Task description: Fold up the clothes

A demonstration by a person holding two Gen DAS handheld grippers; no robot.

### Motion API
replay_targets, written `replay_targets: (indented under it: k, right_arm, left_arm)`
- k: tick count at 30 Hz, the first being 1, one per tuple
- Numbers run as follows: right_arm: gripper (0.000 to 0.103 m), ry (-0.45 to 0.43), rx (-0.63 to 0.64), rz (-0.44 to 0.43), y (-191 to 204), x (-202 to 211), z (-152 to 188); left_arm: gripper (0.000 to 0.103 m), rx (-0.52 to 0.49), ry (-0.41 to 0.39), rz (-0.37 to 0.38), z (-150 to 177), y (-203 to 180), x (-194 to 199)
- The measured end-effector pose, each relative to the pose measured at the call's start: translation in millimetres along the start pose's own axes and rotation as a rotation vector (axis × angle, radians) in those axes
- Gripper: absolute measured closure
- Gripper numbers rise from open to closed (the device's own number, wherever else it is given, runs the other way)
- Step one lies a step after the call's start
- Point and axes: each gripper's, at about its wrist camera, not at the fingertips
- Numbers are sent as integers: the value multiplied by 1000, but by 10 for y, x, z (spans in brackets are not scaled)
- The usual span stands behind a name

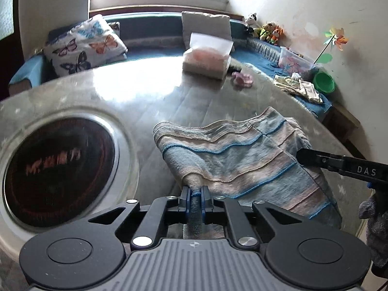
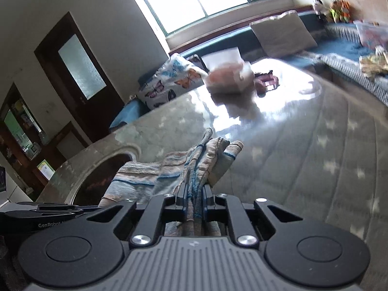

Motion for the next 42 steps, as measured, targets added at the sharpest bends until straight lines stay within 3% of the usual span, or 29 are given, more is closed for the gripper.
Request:
replay_targets:
  k: [10,16,32,38,40,42]
  right_arm:
    - [93,-79,65,66,42,86,-585]
    - [93,-84,64,116,-66,31,-760]
    - [92,-29,1,235,-445,-243,-812]
    - [89,-9,-9,266,-515,-280,-754]
    - [88,-6,2,265,-490,-261,-733]
    - [85,-5,9,259,-450,-240,-708]
  left_arm:
    - [94,-22,-45,-5,-607,-209,-58]
    - [94,-25,-45,-10,-840,-314,-220]
    - [93,-45,49,-32,-887,-403,-718]
    - [86,-50,72,-52,-811,-372,-782]
    - [69,-57,70,-56,-791,-376,-761]
    - [61,-65,66,-59,-769,-388,-738]
Point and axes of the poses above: each gripper's, at about its wrist camera, not at the fingertips, and x roughly against the way its jaws point, y to its left, z to its underside, and after that the axes turned 11 degrees about y, right-handed
